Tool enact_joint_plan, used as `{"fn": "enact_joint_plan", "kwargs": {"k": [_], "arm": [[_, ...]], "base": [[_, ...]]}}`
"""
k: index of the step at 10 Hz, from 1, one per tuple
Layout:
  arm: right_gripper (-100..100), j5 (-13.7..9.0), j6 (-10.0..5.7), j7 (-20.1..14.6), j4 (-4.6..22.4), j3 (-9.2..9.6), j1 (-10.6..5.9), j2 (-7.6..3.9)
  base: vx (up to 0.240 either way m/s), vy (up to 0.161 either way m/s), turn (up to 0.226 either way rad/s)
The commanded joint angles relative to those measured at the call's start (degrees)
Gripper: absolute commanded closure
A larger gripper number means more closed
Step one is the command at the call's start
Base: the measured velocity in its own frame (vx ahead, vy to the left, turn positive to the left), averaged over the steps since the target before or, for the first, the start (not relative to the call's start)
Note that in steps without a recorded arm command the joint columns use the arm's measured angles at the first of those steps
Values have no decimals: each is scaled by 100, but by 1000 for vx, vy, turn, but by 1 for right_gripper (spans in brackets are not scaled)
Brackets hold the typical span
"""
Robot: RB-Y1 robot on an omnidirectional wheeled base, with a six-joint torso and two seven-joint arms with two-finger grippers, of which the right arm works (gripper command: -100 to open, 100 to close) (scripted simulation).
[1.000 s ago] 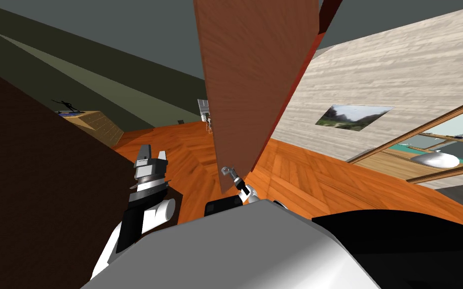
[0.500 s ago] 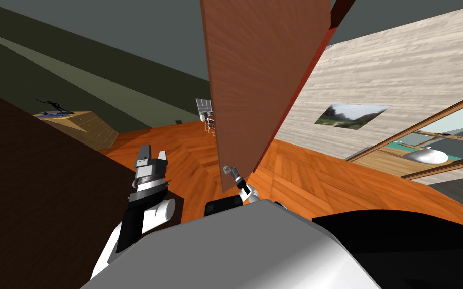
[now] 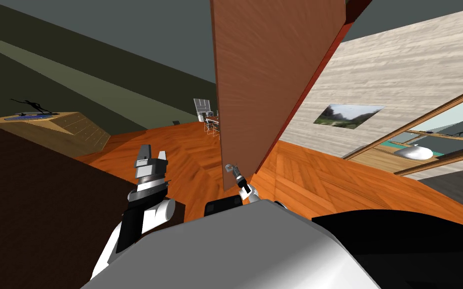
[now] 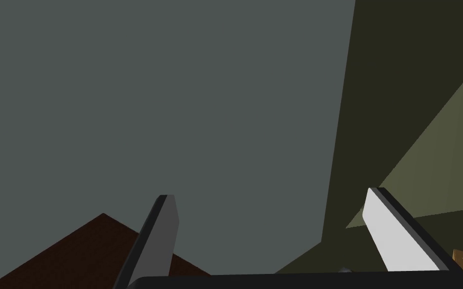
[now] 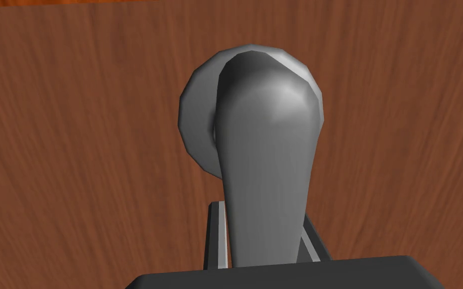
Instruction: Push the door open
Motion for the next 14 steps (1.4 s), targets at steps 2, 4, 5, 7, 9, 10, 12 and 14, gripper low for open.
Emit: {"fn": "enact_joint_plan", "kwargs": {"k": [2,4,5,7,9,10,12,14], "arm": [[100,-79,-6,94,65,-175,-80,68],[100,-88,23,103,56,-201,-58,51],[100,-120,20,141,49,-273,-67,13],[100,-150,20,186,50,-340,-67,-13],[100,-190,21,246,52,-430,-66,-37],[100,-214,21,283,53,-484,-66,-45],[100,-266,22,360,55,-600,-65,-54],[100,-321,23,444,58,-726,-65,-48]], "base": [[143,137,-48],[90,107,-45],[120,23,-58],[203,45,-60],[197,61,-62],[210,73,-106],[204,77,-117],[178,91,-104]]}}
